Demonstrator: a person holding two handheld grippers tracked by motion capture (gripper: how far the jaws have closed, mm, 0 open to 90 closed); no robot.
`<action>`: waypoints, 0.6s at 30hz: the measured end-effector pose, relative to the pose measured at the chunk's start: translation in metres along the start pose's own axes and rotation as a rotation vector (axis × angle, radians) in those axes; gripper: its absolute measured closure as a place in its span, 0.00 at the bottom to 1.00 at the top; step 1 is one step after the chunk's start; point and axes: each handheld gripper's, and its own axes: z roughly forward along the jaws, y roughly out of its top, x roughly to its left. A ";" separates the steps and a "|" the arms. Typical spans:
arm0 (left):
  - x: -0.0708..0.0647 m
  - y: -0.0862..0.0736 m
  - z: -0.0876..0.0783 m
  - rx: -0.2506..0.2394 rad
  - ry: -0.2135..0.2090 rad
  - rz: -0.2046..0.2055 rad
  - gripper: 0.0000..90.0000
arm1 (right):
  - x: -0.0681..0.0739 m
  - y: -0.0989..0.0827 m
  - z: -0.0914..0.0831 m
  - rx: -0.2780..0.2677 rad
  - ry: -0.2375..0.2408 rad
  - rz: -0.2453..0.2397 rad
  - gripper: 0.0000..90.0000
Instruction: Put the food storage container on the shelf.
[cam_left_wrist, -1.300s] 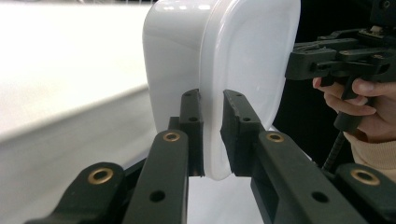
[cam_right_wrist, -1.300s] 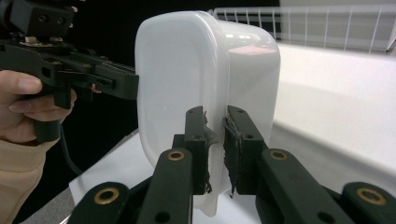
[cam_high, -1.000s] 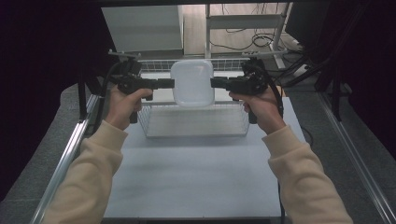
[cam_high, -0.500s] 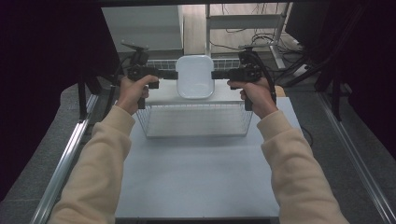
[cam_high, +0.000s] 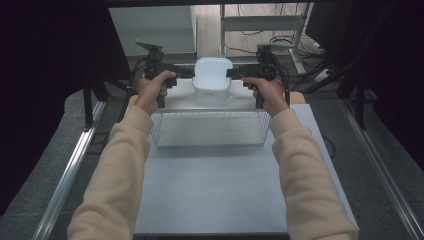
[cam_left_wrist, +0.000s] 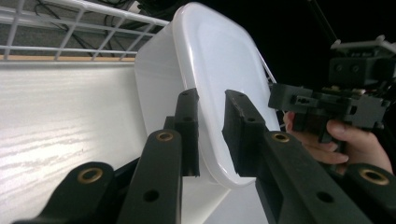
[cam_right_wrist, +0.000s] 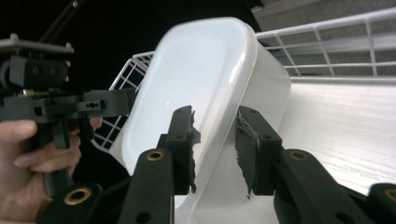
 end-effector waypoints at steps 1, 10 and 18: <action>0.001 0.001 0.001 -0.004 -0.004 -0.009 0.84 | 0.000 0.000 0.000 0.000 0.000 0.000 0.74; 0.010 -0.001 0.008 0.033 -0.004 -0.023 0.69 | -0.006 0.000 0.008 -0.001 0.011 0.018 0.61; -0.011 -0.018 -0.024 -0.037 0.027 0.098 0.47 | 0.025 -0.015 -0.029 -0.066 -0.026 -0.185 0.35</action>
